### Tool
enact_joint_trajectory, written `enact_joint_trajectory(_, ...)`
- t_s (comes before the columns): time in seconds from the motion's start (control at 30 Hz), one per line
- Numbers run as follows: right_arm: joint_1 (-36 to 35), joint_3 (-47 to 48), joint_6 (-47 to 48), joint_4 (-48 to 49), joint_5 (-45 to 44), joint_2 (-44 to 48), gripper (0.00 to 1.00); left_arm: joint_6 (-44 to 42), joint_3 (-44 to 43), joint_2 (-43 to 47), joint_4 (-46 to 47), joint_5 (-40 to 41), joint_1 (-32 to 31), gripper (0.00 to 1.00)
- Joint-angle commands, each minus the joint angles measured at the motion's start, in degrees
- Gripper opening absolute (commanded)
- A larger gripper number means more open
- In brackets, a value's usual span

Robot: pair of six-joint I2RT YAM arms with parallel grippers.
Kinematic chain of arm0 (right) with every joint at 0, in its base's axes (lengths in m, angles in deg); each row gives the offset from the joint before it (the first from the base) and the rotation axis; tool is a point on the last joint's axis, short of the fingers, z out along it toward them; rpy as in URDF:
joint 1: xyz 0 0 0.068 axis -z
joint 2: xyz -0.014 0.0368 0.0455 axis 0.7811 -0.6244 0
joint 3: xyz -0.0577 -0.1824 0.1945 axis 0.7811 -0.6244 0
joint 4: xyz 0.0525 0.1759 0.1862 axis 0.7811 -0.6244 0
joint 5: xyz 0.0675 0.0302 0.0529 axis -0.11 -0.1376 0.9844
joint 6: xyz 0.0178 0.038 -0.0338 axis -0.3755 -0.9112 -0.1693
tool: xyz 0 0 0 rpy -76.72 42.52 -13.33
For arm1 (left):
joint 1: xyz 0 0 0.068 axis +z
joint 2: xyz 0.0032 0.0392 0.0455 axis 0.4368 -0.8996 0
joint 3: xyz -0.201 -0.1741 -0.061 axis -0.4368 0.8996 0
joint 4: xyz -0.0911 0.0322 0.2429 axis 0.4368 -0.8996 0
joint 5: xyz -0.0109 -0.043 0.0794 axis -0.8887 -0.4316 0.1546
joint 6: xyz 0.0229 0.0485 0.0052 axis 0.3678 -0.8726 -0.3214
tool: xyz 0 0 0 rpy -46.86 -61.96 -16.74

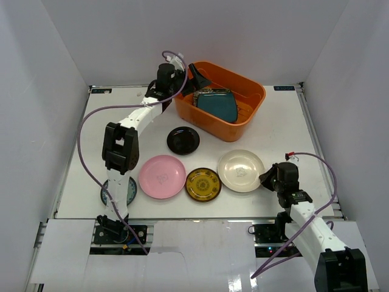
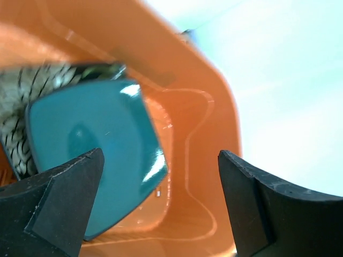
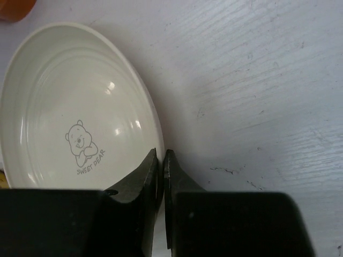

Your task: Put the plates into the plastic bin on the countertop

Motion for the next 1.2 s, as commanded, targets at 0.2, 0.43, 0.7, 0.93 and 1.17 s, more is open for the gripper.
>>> enact_joint_trajectory(0.2, 0.16, 13.73, 2.54, -13.93, -8.36, 13.77, 0.08, -19.98, -1.76, 17.1, -0.43, -8.04, 0.2, 0.98)
enact_joint_trajectory(0.43, 0.16, 29.55, 4.75, -18.43, -2.41, 16.25, 0.08, -19.48, 15.35, 34.99, -8.7, 3.38, 0.47, 0.98)
enact_joint_trajectory(0.7, -1.5, 44.73, 3.33, -0.24, 6.77, -12.93, 0.08, -12.01, 52.78, 52.01, -9.59, 14.37, 3.09, 0.98)
enact_joint_trajectory(0.93, -4.41, 67.14, 6.41, 2.85, -2.47, -42.78, 0.13, -6.2, 55.03, 39.99, -8.97, 9.39, 12.85, 0.97)
enact_joint_trajectory(1.17, -6.25, 76.41, 10.36, -2.78, -3.61, -55.12, 0.33, -7.34, 46.69, 23.9, -8.97, 1.74, 14.27, 0.93)
